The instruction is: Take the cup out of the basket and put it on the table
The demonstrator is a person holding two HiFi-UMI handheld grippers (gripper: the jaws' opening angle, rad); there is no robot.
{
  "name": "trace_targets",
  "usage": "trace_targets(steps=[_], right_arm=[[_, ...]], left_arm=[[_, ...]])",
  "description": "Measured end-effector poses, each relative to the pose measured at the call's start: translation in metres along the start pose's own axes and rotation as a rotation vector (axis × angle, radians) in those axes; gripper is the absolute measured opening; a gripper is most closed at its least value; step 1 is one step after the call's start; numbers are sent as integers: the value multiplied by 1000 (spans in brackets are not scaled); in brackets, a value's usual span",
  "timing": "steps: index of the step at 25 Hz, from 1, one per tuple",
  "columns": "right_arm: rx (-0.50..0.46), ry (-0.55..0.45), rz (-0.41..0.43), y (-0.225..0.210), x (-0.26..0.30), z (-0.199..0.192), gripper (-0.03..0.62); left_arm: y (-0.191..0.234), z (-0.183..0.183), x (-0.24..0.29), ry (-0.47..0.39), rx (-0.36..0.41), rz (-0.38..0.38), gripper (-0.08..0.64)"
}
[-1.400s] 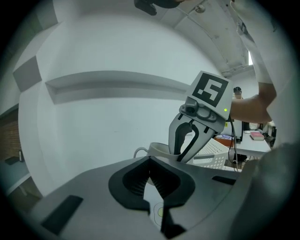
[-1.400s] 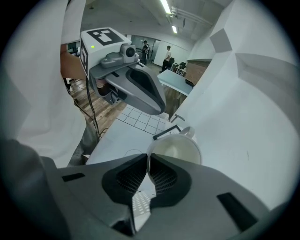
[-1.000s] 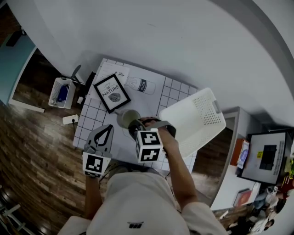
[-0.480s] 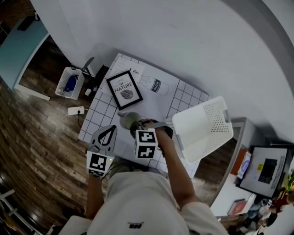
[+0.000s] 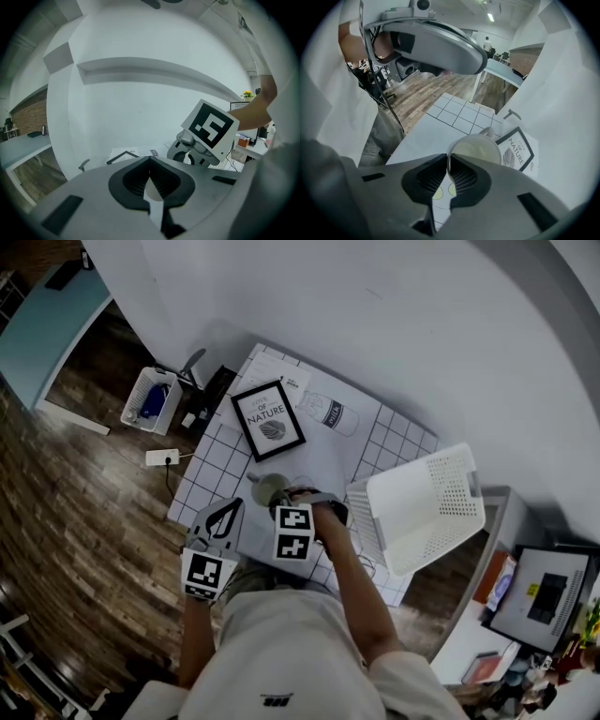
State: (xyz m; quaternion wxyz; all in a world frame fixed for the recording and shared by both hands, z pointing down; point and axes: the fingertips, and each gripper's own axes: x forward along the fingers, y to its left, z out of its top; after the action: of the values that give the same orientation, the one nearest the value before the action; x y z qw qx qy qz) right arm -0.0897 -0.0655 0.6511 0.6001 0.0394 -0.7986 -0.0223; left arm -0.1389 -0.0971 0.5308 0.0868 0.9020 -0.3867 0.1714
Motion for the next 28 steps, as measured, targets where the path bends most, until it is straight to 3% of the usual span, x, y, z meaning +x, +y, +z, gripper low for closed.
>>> trace_targets(steps=[19, 28], right_arm=[[-41, 82, 39, 11, 44, 8, 32], [-49, 71, 35, 13, 46, 8, 34]], left_arm=[[6, -21, -6, 17, -55, 2, 5], [5, -22, -10, 21, -50, 20, 5]])
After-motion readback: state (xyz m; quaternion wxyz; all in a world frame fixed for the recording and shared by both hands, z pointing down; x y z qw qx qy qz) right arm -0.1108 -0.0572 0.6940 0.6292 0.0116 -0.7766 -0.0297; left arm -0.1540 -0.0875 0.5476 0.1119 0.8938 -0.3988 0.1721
